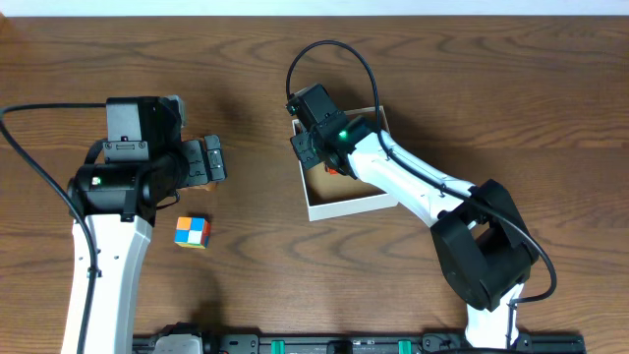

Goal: Pack container
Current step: 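Lower ball into box corner beside the trucks and release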

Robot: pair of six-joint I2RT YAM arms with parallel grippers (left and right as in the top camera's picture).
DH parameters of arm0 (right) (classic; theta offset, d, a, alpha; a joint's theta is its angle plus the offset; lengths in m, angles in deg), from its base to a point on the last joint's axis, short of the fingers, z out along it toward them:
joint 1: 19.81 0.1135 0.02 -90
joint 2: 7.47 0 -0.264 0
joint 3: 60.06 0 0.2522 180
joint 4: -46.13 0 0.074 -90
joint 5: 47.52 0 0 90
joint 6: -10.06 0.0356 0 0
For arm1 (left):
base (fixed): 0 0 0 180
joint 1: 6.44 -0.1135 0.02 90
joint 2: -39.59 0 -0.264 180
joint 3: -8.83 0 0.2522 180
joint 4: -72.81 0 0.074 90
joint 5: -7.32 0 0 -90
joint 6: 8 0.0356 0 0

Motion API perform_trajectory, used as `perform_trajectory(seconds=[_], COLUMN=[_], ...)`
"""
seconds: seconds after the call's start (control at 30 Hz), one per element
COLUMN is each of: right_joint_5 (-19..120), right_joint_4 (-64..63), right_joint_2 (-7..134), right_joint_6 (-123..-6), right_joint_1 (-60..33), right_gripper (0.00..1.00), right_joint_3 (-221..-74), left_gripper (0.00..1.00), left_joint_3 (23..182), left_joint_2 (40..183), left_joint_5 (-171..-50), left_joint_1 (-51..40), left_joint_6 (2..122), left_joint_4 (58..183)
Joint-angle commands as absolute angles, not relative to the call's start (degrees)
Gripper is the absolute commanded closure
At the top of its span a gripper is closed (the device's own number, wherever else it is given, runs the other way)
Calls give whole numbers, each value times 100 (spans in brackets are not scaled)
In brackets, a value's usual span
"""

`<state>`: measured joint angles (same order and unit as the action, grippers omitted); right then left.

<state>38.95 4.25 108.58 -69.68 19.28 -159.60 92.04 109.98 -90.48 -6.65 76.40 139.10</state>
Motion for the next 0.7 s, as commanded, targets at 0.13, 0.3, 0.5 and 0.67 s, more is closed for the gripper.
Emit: perform_trajectory(seconds=[0.13,0.3,0.5,0.67], right_joint_5=[3917,3462,2599,2555], right_joint_4=[438,346,-56,-941], right_joint_2=[10928,10472,9512,8666], right_joint_6=[-6935,-7027,-6833,-6111], right_joint_1=[1921,1873,1712,1165], right_gripper=[99,97,73,3], right_joint_3=[-16126,-16303,-16371,-16371], left_gripper=[2,2,2,2], left_joint_3=[9306,9306,9306,9306], left_joint_2=[10998,10996,10996,10996], left_joint_5=[-9107,-9107,-9104,-9010], left_joint_1=[-665,-665,-665,-665], left_joint_6=[7631,7633,7635,7635], left_joint_4=[13932,13930,13973,14100])
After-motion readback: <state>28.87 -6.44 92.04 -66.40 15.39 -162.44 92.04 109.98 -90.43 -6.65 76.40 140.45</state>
